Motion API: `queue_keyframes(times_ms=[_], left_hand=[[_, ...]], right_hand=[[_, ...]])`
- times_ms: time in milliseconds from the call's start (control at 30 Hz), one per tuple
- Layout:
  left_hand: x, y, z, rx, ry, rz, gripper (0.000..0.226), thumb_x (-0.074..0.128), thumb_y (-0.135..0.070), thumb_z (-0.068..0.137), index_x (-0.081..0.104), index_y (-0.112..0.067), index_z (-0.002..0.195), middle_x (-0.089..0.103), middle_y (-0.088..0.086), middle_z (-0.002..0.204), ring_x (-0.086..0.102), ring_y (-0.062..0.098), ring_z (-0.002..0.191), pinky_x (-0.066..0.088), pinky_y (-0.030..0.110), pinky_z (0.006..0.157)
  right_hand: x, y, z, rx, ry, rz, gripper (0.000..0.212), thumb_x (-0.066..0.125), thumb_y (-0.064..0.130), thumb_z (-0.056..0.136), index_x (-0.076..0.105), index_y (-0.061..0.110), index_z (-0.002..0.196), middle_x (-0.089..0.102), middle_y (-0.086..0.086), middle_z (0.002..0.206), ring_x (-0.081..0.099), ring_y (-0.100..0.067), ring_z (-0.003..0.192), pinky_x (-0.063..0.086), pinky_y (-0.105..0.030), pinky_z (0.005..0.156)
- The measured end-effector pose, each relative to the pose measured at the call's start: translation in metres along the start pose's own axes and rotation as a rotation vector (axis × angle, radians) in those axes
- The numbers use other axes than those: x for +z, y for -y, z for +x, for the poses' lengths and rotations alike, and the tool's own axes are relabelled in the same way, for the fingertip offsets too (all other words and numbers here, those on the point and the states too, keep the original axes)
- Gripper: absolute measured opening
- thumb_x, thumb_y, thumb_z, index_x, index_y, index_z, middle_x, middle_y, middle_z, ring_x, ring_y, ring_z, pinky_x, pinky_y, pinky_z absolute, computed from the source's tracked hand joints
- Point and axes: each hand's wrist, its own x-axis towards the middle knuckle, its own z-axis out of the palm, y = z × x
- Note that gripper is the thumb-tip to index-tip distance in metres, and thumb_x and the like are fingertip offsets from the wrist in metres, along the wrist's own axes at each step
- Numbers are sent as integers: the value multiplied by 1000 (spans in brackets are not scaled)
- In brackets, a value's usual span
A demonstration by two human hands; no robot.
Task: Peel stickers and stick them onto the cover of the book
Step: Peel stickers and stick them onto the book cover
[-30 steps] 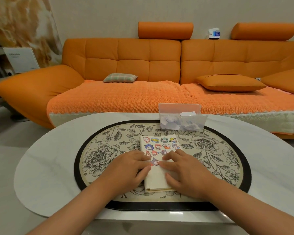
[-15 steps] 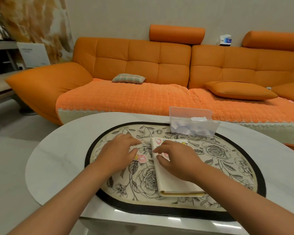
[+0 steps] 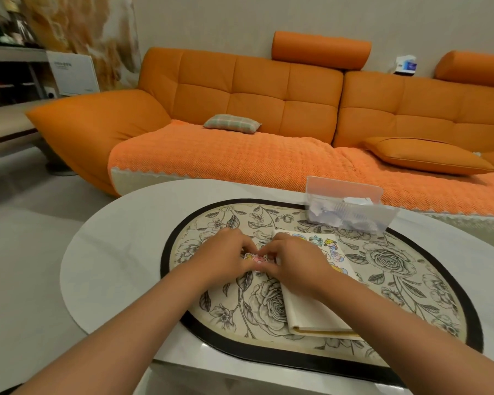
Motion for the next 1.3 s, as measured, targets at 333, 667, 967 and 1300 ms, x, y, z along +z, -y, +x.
queue_keyframes(times_ms=[333,667,967,1300], left_hand=[[-6,-2,-7,-45,-5,-85,13,73,-42,86,70,-37,98,59,-20,89,55,-1,80,51,30,78],[-7,-10,-4,-94,-75,-297,11,68,-42,88,68,-37,98,69,-20,91,64,-2,81,55,28,76],[-8,-22,0,-189,-142,-528,4,74,-30,85,72,-32,86,69,-12,77,59,4,66,50,30,68],[-11,-43,-4,-112,-112,-643,2,71,-24,90,73,-25,89,70,-2,81,58,2,60,49,17,62]], right_hand=[[-10,-3,8,193,61,391,19,70,42,91,66,30,77,65,10,73,56,-7,64,48,-33,65],[-22,-9,5,241,43,678,15,74,35,89,82,23,89,56,6,48,42,-15,48,40,-30,54],[-26,-10,0,268,3,798,12,80,30,84,80,19,87,55,9,50,43,-6,45,37,-19,47],[-41,-13,-15,283,-96,899,7,74,17,86,78,17,80,71,-7,69,48,-10,48,43,-27,51]])
